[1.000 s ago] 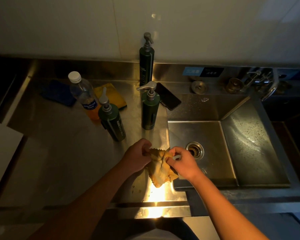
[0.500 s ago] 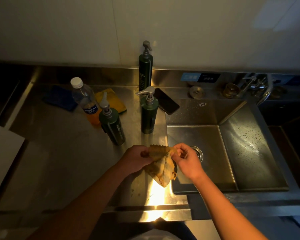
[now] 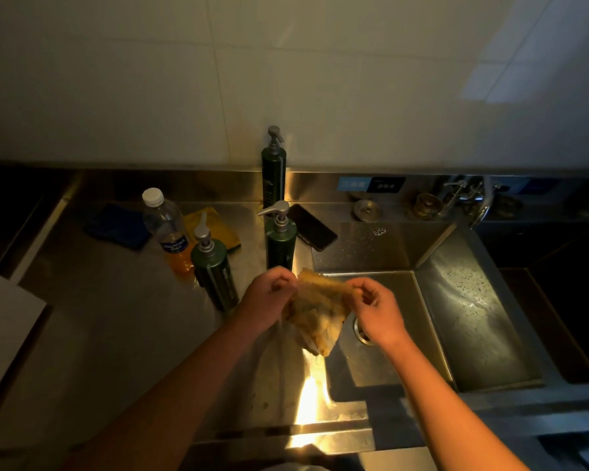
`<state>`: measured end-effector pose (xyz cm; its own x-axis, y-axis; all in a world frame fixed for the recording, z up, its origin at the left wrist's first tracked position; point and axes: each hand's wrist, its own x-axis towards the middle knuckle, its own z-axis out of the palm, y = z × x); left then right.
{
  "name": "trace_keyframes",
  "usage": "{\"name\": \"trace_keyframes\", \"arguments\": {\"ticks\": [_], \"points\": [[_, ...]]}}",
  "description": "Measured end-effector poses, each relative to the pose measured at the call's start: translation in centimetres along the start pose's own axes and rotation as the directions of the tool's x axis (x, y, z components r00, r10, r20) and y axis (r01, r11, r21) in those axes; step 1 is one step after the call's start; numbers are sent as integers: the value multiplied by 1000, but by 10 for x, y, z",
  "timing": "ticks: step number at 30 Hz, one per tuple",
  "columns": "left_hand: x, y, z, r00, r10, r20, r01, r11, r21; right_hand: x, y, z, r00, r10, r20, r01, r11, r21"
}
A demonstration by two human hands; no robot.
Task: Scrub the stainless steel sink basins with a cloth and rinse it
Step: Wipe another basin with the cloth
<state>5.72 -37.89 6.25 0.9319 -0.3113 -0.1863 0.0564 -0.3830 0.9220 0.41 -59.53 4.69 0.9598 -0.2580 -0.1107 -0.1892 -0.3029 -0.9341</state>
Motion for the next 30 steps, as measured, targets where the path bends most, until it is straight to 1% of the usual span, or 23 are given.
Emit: {"name": "trace_keyframes", "arguments": {"ticks": [2,6,10,13,16,21,26,30], "points": [[-1,4,-2,1000,14,-14,-14,1000,-1,0,-5,-3,1000,-10,-24,10,1000,-1],[-9,13,-1,999,-26,-26,26,1000,1,-3,-10,-6,997,-58,-50,55,997,-44],[-12,16,-2,1000,15,-10,-15,999,-38,-4,-16,-6,997,-33,-73,35,999,30],[-10,16,-3,1000,-15,-10,14,998,-66,-6,-23,-6,999,-17,-44,21,996,92],[-10,22,-4,1000,-22,3,22,994,-108,-6,-28,-6,999,-7,-32,10,993,119],[-8,31,-6,998,13,54,-6,993,-119,-6,-31,-10,999,6,-49,1,990,139],[-5,40,-1,999,51,-3,-51,992,-116,-7,-31,-24,993,-6,-117,23,989,143],[-1,47,4,998,67,-7,-68,990,-126,-9,-33,-33,989,-2,-145,26,986,165]]}}
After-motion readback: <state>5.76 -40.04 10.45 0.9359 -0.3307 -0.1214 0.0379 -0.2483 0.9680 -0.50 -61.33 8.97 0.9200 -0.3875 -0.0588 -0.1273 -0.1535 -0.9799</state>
